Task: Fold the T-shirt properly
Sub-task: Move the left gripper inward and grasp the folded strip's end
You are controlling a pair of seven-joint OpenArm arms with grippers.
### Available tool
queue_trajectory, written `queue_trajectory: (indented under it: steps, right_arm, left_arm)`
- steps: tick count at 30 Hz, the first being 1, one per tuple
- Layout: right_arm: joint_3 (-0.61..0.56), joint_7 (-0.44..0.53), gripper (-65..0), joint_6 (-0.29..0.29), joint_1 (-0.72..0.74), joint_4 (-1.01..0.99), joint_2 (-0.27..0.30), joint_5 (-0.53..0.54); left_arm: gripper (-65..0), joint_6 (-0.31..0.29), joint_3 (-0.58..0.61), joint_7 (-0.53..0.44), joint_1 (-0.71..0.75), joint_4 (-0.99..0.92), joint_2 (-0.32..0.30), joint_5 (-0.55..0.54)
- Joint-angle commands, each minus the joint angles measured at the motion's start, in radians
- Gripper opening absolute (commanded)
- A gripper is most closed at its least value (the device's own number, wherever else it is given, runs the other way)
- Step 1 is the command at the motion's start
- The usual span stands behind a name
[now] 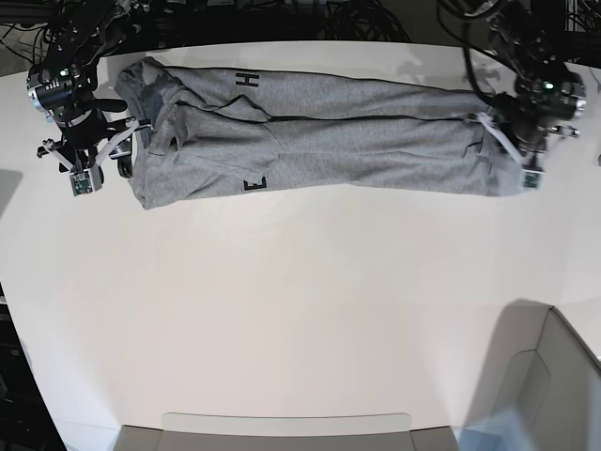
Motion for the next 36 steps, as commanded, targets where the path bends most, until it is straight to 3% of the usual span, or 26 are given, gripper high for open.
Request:
queue_trajectory:
  steps: [1, 12, 17, 23, 34, 36]
  right_arm:
    - [0.001, 0.019, -36.2, 0.011, 0.007, 0.015, 0.009, 0.014]
    - [0.001, 0.019, -36.2, 0.011, 0.004, 0.015, 0.009, 0.014]
    - [0.001, 0.019, -36.2, 0.011, 0.004, -0.007, -0.005, 0.012]
    - [0.001, 0.019, -36.2, 0.011, 0.004, -0.062, -0.002, 0.012]
    - [0.001, 0.019, -36.2, 0.011, 0.004, -0.076, 0.003, 0.012]
    - [0.001, 0.019, -36.2, 0.011, 0.004, -0.076, 0.003, 0.012]
  left_arm:
    - [-65.0, -0.001, 0.019, -0.014, 0.003, 0.019, 0.009, -0.007]
    - [-65.0, -0.001, 0.23, -0.014, 0.01, 0.03, 0.19, -0.014]
    - [-65.0, -0.001, 0.385, -0.014, 0.012, 0.03, 0.238, -0.014]
    - [-65.0, -0.001, 0.579, -0.014, 0.016, 0.03, 0.238, -0.015]
    - [-65.0, -0.001, 0.631, -0.016, 0.016, 0.001, 0.235, -0.009]
    - [-58.8, -0.001, 0.631, -0.016, 0.016, 0.002, 0.235, -0.009]
